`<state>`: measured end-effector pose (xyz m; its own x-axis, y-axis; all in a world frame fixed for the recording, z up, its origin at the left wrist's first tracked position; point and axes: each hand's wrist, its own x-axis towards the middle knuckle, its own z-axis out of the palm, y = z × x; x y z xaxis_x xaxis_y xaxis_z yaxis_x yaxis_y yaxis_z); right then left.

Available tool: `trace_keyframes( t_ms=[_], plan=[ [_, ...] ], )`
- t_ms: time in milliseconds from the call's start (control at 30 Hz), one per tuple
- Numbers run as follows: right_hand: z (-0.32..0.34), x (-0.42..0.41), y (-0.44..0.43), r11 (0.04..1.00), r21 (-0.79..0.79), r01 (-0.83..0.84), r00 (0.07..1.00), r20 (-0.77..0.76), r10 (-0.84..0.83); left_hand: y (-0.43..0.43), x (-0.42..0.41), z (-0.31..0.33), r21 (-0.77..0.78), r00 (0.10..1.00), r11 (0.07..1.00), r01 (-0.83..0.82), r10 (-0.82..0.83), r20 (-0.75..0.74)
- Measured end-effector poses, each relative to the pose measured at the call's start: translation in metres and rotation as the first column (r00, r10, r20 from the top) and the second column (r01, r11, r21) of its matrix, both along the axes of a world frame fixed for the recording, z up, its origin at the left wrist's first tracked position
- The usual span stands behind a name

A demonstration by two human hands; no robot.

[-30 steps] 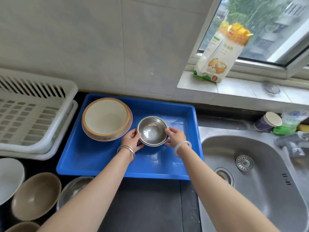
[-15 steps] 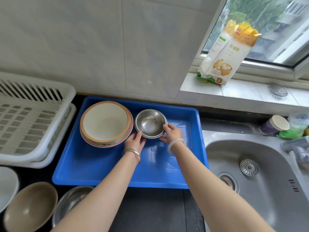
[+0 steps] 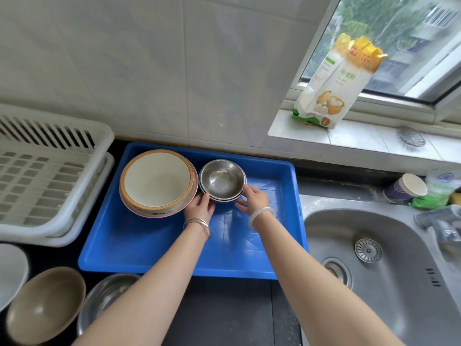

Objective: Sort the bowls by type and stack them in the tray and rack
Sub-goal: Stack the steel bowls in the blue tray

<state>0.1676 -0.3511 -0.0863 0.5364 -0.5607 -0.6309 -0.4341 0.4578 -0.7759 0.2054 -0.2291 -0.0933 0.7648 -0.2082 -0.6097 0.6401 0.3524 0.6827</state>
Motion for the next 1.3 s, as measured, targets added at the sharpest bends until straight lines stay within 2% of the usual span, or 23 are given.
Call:
trace_keyframes(
  t_ms=[133, 267, 467, 567, 700, 867, 967, 1067, 1233, 1300],
  plan=[
    [0.016, -0.019, 0.001, 0.995, -0.055, -0.084, 0.995, -0.053, 0.081, 0.011, -0.010, 0.009, 0.069, 0.996, 0.994, 0.087, -0.087, 0.003],
    [0.041, -0.048, 0.009, 0.977, -0.123, -0.174, 0.984, -0.055, 0.168, 0.035, -0.026, 0.026, 0.213, 0.977, 0.959, 0.186, -0.204, 0.069],
    [0.076, -0.095, 0.054, 0.919, -0.218, -0.330, 0.941, 0.003, 0.338, 0.098, -0.060, 0.053, 0.535, 0.885, 0.812, 0.233, -0.405, 0.230],
    [0.079, -0.114, 0.085, 0.852, -0.238, -0.466, 0.880, -0.021, 0.475, 0.136, -0.086, 0.064, 0.650, 0.851, 0.727, 0.222, -0.470, 0.235],
    [0.064, -0.135, 0.130, 0.718, -0.251, -0.649, 0.757, -0.121, 0.642, 0.190, -0.126, 0.064, 0.711, 0.873, 0.675, 0.195, -0.450, 0.187],
    [0.037, -0.142, 0.180, 0.555, -0.257, -0.791, 0.610, -0.266, 0.746, 0.261, -0.163, 0.045, 0.895, 0.853, 0.419, 0.152, -0.513, 0.095],
    [0.023, -0.133, 0.205, 0.509, -0.229, -0.830, 0.558, -0.343, 0.756, 0.283, -0.172, 0.037, 0.921, 0.875, 0.369, 0.125, -0.478, 0.073],
    [0.012, -0.117, 0.225, 0.554, -0.188, -0.811, 0.581, -0.364, 0.728, 0.291, -0.176, 0.031, 0.935, 0.870, 0.323, 0.145, -0.491, 0.034],
    [0.007, -0.100, 0.235, 0.722, -0.106, -0.684, 0.712, -0.313, 0.629, 0.291, -0.172, 0.028, 0.958, 0.840, 0.268, 0.103, -0.539, 0.060],
    [0.010, -0.100, 0.234, 0.756, -0.105, -0.646, 0.747, -0.289, 0.599, 0.291, -0.169, 0.027, 0.969, 0.818, 0.224, 0.102, -0.574, 0.046]
  ],
)
